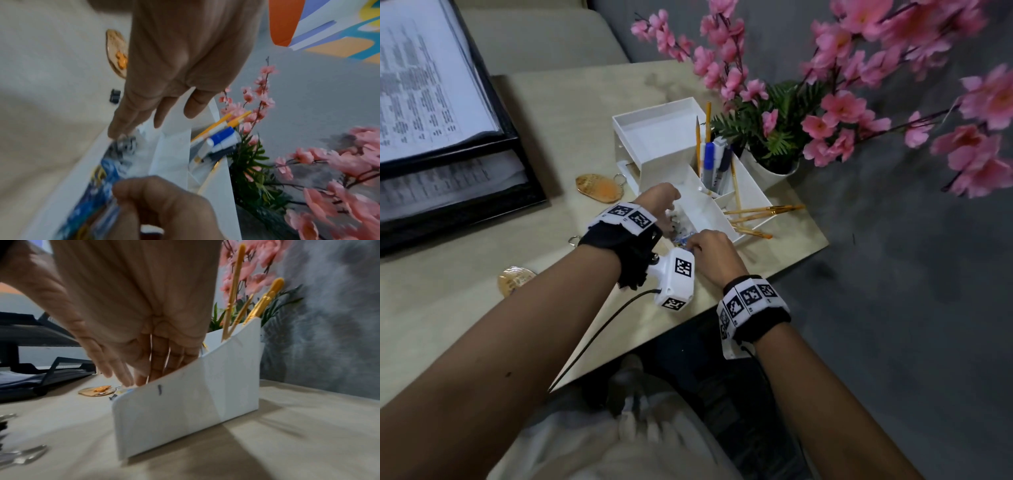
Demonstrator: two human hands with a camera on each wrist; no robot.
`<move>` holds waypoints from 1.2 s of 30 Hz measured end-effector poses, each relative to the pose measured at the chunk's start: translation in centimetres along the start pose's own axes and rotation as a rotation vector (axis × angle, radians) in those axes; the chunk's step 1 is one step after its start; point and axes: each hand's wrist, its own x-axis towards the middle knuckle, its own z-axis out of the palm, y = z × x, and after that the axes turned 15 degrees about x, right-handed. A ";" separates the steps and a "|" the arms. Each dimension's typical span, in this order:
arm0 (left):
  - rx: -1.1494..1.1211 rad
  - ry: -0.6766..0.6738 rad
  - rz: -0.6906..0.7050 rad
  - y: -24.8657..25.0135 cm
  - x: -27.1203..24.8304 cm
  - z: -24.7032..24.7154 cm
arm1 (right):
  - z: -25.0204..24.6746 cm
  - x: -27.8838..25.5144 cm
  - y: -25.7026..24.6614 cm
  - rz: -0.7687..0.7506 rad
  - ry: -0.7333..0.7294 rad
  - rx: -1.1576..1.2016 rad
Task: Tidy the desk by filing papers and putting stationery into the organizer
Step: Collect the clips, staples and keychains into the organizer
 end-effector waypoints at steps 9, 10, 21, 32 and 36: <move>0.035 0.281 0.140 -5.4 -3.5 -12.0 | 4.2 2.7 -7.5 -0.137 0.016 0.152; 0.062 0.320 0.137 -6.4 -4.0 -13.4 | 5.0 3.0 -8.3 -0.137 -0.025 0.146; 1.141 0.259 0.123 -14.6 -6.6 -20.1 | 11.0 3.9 -11.9 0.013 -0.312 -0.045; 1.325 0.306 0.291 -15.8 -4.0 -17.8 | 8.4 3.7 -10.3 0.087 0.056 0.483; 1.270 0.283 0.270 -15.0 -3.2 -17.2 | 3.2 4.6 -8.3 0.106 0.322 0.592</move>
